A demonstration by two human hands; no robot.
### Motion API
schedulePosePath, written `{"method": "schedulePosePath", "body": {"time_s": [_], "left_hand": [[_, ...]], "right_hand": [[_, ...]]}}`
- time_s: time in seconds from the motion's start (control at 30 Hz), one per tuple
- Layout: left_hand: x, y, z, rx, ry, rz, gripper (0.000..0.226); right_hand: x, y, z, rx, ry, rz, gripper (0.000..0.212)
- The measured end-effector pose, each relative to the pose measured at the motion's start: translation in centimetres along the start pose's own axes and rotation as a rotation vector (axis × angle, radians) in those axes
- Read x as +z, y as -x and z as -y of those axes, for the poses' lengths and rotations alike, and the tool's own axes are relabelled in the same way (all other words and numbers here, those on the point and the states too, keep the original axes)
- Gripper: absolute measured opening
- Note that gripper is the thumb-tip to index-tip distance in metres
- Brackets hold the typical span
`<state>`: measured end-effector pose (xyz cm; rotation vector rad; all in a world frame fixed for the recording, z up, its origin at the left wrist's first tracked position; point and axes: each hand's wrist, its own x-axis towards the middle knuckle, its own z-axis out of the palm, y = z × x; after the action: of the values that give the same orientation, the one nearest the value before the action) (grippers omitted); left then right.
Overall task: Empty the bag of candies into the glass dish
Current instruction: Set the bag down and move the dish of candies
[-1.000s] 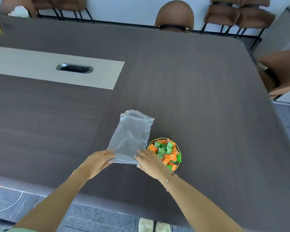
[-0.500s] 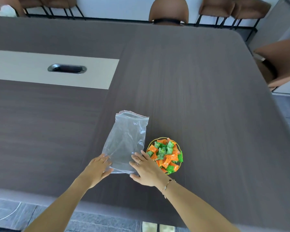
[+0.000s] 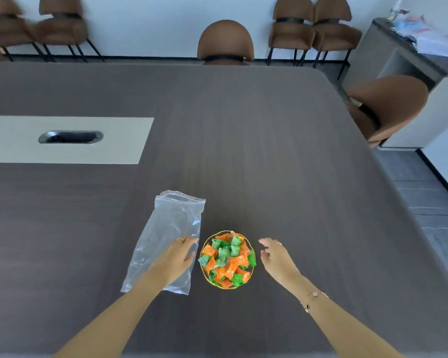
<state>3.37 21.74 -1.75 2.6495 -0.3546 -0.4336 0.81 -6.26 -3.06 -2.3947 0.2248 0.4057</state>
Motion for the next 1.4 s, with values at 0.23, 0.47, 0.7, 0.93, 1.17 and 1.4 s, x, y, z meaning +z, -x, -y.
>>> {"method": "schedulePosePath", "body": {"time_s": [0.23,0.47,0.7,0.93,1.17,1.4], "left_hand": [[3.6,-1.6,-1.6,-0.235,0.179,0.017,0.04],[5.1,-1.9,-1.6,-0.294,0.259,0.086,0.046],[5.0,-1.8,-2.9,-0.33,0.423,0.032,0.041],[3.8,-1.7,-4.4,-0.291,0.538,0.025,0.037],[-1.3,-4.5,-7.8,-0.142,0.539,-0.006,0.032],[-7.8,-11.6,-10.2,-0.075,0.491,-0.104,0.033]], "right_hand": [[2.4,-0.5,-2.5,0.335,-0.361,0.111,0.025],[3.4,-1.2,-1.3,0.331,-0.395,0.125,0.018],[3.3,-1.8,-0.7,0.377,-0.406,0.078,0.021],[1.2,-0.9,-0.7,0.348,-0.405,0.027,0.025],[-5.3,-1.8,1.8,0.315,-0.351,-0.031,0.024],[-12.2,-7.8,5.7,0.318,-0.397,-0.109,0.024]]}}
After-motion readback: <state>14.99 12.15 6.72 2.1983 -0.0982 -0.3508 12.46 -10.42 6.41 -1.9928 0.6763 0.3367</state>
